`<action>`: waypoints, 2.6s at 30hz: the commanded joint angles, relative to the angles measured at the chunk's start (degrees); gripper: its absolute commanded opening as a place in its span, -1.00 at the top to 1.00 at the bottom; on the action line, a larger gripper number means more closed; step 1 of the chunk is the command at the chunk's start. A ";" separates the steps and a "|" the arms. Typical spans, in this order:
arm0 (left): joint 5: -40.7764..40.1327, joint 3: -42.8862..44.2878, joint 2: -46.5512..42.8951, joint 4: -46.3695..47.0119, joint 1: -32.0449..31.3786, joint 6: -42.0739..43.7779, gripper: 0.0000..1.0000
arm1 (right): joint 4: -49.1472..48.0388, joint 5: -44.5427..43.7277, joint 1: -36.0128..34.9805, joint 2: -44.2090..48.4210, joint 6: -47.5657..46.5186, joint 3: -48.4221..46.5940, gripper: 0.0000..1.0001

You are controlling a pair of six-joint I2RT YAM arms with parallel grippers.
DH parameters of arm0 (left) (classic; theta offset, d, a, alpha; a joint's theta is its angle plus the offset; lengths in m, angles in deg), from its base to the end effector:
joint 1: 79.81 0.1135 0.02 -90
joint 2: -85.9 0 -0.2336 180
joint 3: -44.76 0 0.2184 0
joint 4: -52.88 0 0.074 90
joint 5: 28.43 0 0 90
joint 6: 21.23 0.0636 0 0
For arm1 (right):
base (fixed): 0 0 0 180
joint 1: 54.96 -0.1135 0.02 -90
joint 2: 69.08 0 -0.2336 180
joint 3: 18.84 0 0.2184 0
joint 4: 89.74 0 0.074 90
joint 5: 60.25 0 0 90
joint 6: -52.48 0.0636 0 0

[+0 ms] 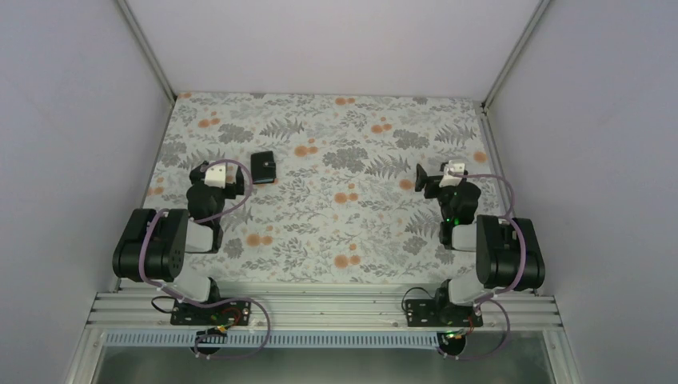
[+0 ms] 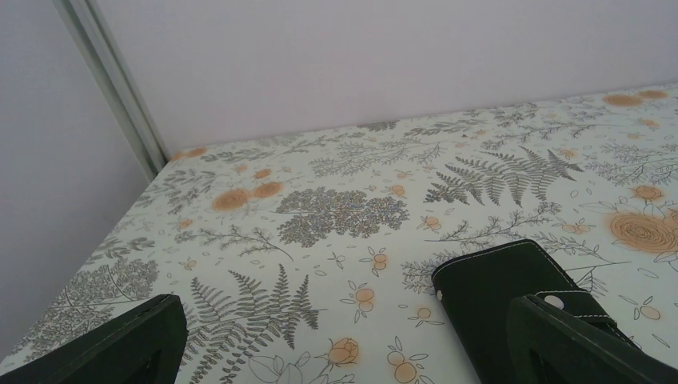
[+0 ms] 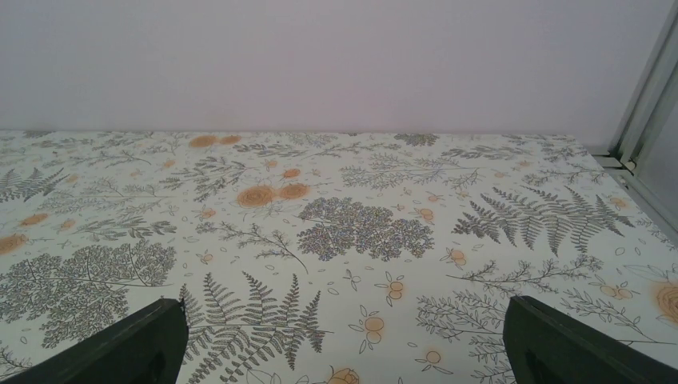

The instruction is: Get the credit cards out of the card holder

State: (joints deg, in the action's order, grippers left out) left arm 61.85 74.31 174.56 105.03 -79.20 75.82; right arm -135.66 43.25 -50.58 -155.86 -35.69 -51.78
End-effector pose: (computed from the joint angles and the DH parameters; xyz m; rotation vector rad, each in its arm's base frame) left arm 0.2632 0.0025 0.1429 0.0988 1.6903 0.0960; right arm 0.2706 -0.0058 0.1517 -0.0828 1.7060 0.1681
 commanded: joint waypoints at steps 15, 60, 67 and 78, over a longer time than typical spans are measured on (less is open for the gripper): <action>4.02 7.59 -3.49 -12.70 0.39 0.60 -1.00 | 36.70 5.76 -3.56 7.11 13.55 -26.22 -0.99; 51.82 47.41 23.91 -84.63 8.07 -11.44 -0.21 | 72.02 24.26 -46.76 -60.04 39.52 -99.02 0.39; 54.00 47.28 22.33 -81.61 6.62 -11.36 0.44 | 70.86 27.05 -46.74 -59.23 37.67 -98.58 0.66; 53.10 47.31 17.41 -83.46 6.25 -5.32 0.95 | 69.35 28.39 -45.92 -51.41 30.45 -92.09 0.41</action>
State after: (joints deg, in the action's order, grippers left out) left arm 112.49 121.57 196.04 21.49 -71.21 65.87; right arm -64.36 66.94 -95.43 -213.96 0.11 -146.42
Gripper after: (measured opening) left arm 0.104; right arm 0.220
